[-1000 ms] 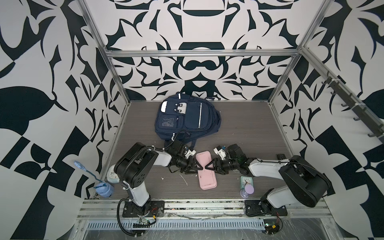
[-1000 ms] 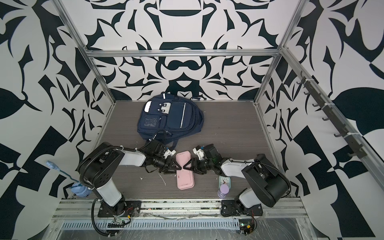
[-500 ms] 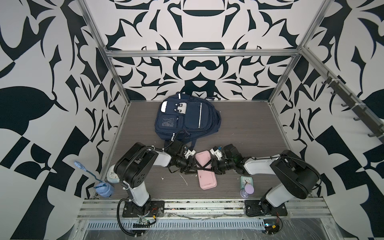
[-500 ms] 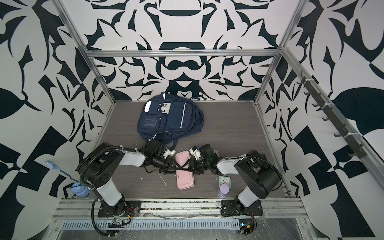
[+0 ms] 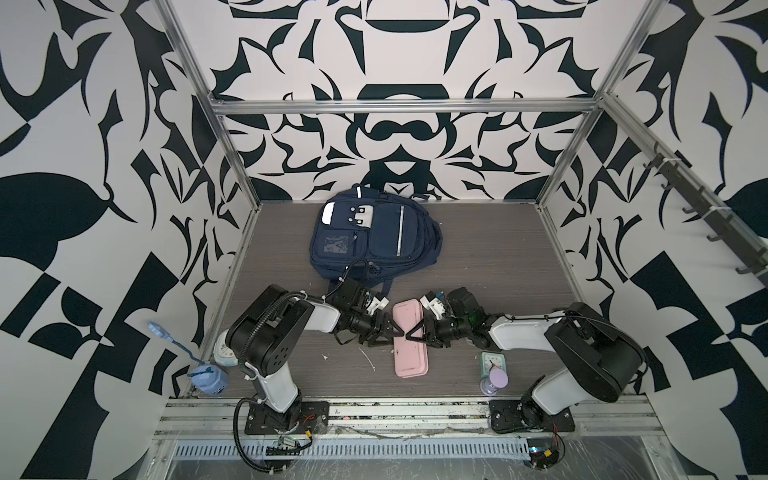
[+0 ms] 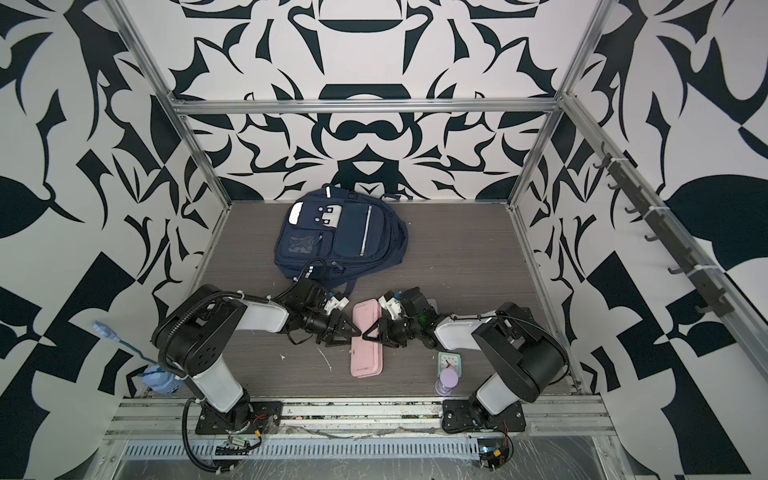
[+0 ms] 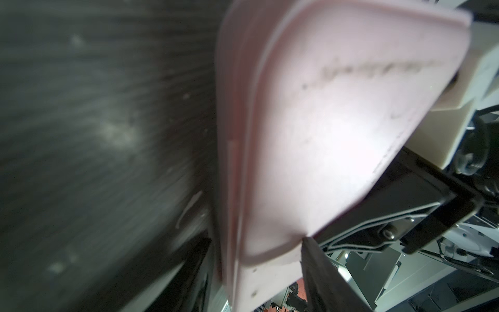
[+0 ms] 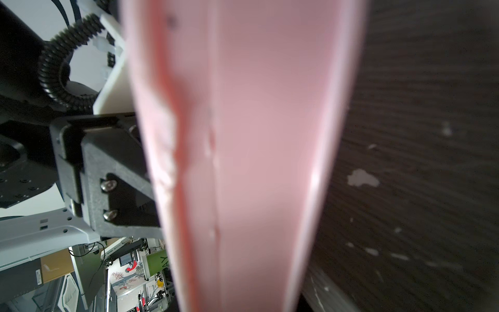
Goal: Pack books, pencil case, and school supplies into a backpack
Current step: Pick up the pencil case from the bottom-center of the table.
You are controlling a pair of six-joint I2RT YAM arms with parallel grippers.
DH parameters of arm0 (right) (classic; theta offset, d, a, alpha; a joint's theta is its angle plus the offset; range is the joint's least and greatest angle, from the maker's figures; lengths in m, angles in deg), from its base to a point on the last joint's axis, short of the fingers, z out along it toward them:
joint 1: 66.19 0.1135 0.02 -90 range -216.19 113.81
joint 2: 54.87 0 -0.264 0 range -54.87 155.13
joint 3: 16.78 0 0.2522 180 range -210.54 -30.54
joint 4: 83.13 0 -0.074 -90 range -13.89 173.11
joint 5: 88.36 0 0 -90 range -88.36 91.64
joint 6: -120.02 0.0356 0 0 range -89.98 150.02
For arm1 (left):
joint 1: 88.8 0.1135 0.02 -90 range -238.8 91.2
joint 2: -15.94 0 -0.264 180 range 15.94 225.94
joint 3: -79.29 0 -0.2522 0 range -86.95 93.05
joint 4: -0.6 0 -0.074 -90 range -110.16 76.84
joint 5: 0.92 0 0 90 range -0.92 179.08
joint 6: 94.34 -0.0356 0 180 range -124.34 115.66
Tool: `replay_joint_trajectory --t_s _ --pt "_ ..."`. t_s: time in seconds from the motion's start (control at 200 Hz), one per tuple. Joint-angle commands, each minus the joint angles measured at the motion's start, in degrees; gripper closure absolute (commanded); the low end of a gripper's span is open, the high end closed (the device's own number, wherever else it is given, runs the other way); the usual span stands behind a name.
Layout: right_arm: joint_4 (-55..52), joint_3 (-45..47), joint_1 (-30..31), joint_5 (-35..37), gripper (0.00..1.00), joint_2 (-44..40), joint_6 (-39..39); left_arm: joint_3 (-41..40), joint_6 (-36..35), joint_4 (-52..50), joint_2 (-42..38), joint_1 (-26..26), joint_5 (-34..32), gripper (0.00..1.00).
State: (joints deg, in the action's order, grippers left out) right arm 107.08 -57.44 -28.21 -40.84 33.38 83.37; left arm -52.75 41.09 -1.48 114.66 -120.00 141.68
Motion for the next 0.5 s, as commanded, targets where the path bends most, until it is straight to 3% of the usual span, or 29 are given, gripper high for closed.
replay_joint_trajectory --t_s 0.0,0.305,0.495 --pt "-0.1 -1.2 0.3 0.0 0.66 -2.6 -1.7 -0.4 -0.6 -3.1 -2.0 1.1 -2.1 0.45" --pt "-8.7 -2.7 -2.5 2.2 0.69 -8.0 -5.0 6.9 -8.7 -17.3 -8.5 1.9 -8.8 0.43" --pt "-17.3 -5.0 -9.7 1.5 0.69 -13.7 -8.6 16.9 -14.2 -26.2 -9.1 1.8 -17.0 0.42"
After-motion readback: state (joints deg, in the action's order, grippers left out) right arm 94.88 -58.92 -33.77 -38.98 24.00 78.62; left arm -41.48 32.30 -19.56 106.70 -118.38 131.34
